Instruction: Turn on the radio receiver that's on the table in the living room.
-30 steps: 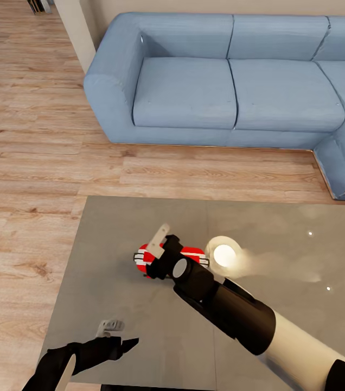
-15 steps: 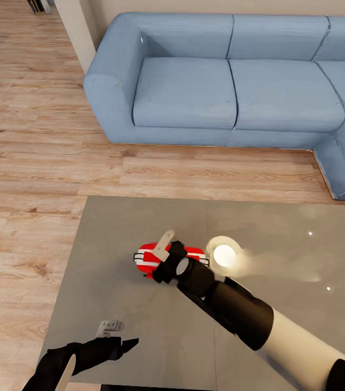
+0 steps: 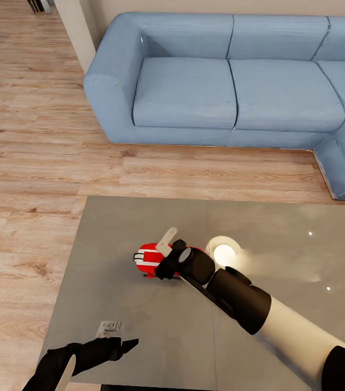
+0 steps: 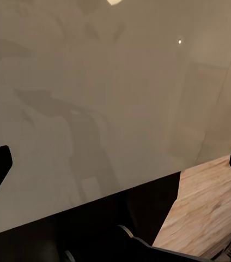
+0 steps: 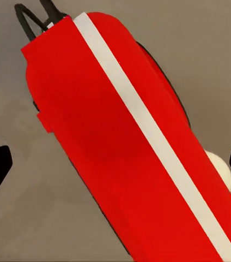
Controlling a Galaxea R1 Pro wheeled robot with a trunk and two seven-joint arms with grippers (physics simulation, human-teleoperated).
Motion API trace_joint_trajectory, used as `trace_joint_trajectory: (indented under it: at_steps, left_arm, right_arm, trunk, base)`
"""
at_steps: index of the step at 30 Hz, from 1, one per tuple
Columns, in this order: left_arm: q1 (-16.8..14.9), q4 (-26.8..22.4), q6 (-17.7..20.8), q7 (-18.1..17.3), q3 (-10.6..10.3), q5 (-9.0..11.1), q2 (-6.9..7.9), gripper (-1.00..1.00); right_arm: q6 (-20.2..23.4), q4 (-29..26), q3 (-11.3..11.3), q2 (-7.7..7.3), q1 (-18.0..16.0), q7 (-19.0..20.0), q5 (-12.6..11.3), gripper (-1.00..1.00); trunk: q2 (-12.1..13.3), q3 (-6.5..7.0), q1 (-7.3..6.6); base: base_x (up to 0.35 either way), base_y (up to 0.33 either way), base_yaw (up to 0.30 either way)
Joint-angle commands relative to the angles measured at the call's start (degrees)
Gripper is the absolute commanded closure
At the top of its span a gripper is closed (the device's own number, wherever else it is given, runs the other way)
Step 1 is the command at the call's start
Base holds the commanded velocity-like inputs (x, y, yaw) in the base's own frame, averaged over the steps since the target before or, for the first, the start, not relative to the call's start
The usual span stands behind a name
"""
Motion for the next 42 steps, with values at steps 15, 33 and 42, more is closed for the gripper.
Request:
trace_joint_trajectory:
  at_steps: [15,33,42]
  left_arm:
    - [0.0,0.1,0.0,0.1,0.0,0.1,0.0,-1.0]
    - [0.0,0.2,0.0,0.2,0.0,0.1,0.0,-1.0]
    - [0.0,0.6,0.0,0.2,0.0,0.1,0.0,-1.0]
  right_arm:
    - [0.0,6.0,0.1,-0.92,-0.8,3.0,-0.2,-1.0]
    - [0.0,11.6,0.5,-1.14,-3.1,6.3,-0.1,-1.0]
    - [0.0,11.9,0.5,-1.18,-3.5,7.6,0.6,-1.0]
  trunk:
    - [0.0,0.0,0.0]
    - [0.0,0.0,0.0]
    - [0.0,0.0,0.0]
  base:
    - [0.0,0.0,0.0]
    - [0.0,0.0,0.0]
    - [0.0,0.0,0.0]
